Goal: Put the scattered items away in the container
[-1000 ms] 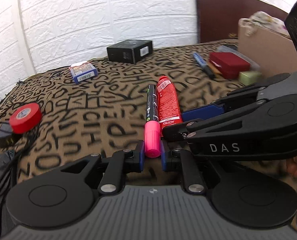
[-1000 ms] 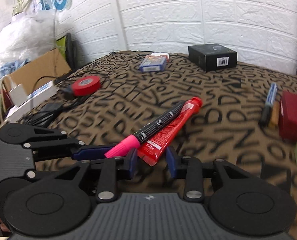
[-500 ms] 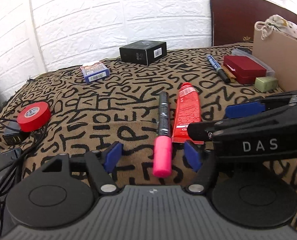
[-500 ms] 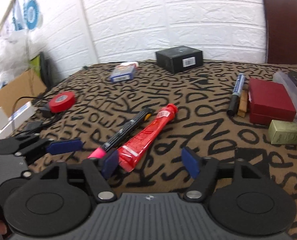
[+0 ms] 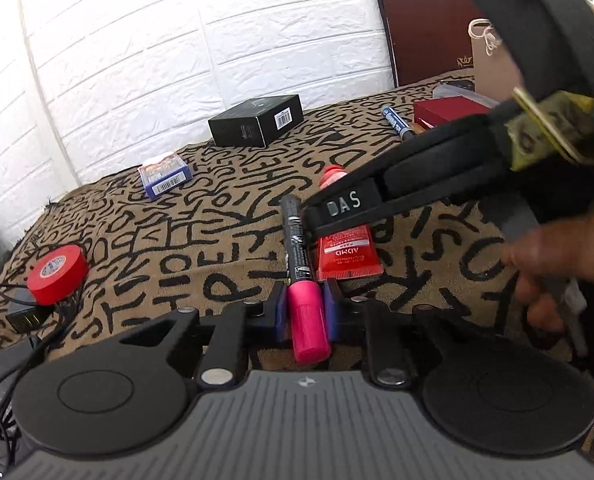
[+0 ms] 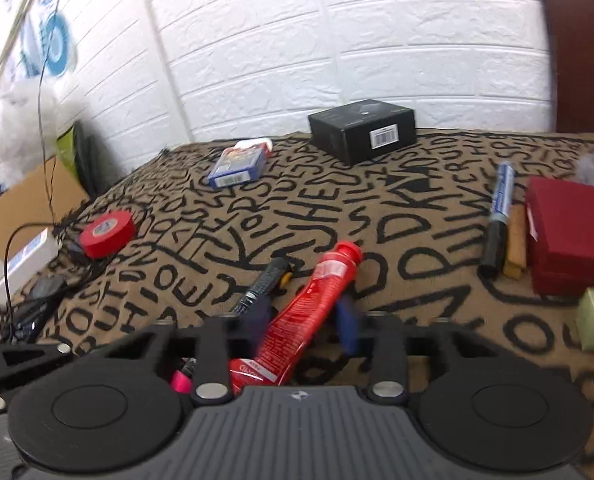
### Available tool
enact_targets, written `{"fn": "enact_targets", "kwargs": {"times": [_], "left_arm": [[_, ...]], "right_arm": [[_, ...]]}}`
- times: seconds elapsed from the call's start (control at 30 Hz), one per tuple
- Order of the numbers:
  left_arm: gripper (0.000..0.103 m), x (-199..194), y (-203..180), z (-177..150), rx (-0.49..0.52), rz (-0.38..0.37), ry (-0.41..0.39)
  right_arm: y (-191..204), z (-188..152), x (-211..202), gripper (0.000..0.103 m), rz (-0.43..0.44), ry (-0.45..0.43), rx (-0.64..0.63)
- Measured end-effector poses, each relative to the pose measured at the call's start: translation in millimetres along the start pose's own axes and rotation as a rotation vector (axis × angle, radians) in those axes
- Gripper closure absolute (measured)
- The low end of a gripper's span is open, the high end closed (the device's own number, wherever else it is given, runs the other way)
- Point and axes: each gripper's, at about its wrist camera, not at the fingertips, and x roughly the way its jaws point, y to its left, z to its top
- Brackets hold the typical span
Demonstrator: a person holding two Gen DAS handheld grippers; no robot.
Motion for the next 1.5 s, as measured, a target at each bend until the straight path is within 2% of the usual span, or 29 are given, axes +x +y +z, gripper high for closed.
{"fn": "enact_targets", "kwargs": {"times": [0.03, 0.07, 0.17, 0.23, 0.43, 0.5, 0.63, 0.8, 0.9, 1.07, 1.3, 1.4, 1.47, 1.5], "left_arm": [[0.083, 0, 3, 0, -0.007, -0.009, 0.005], [0.083, 0, 7, 1, -0.012, -0.009, 0.012], [0.083, 4, 18, 1, -0.044, 0.030, 0.030], [0.083, 8, 23, 2, -0.070, 0.027, 0.034], [0.083, 18, 17, 5, -0.036, 0.048, 0.020], [0.084, 17, 21, 5, -0.053, 0.044, 0.009], [0.084, 3, 36, 5, -0.150, 0.019, -0.030], [0.084, -19, 37, 13, -0.119, 0.008, -0.084], [0.084, -15, 31, 11, -0.060, 0.032, -0.049], [0.084, 6, 32, 3, -0.067, 0.033, 0.040], [0.083, 12, 29, 2, -0.023, 0.033, 0.036], [0.083, 12, 29, 2, -0.009, 0.029, 0.035], [0.084, 13, 30, 4, -0.003, 0.021, 0.038], [0.083, 14, 31, 5, -0.006, 0.017, 0.039]], "right_arm": [[2, 2, -1, 0.082, 0.008, 0.008, -0.028], [6, 4, -4, 0.086, 0.010, 0.008, -0.064], [19, 3, -12, 0.088, -0.007, -0.001, -0.187], [24, 3, -8, 0.089, -0.007, 0.014, -0.217], [30, 2, 12, 0.089, 0.004, 0.028, -0.227], [30, 2, 8, 0.091, 0.007, 0.019, -0.222], [27, 4, -10, 0.093, 0.005, -0.020, -0.204], [23, 7, -23, 0.094, 0.006, -0.024, -0.195], [24, 7, -18, 0.094, -0.004, 0.001, -0.208], [19, 10, -6, 0.094, -0.033, 0.029, -0.185], [13, 14, -2, 0.093, -0.009, 0.046, -0.144], [7, 14, 2, 0.081, 0.033, 0.071, -0.100], [6, 13, 6, 0.053, 0.058, 0.093, -0.087], [6, 12, 7, 0.050, 0.071, 0.092, -0.081]]}}
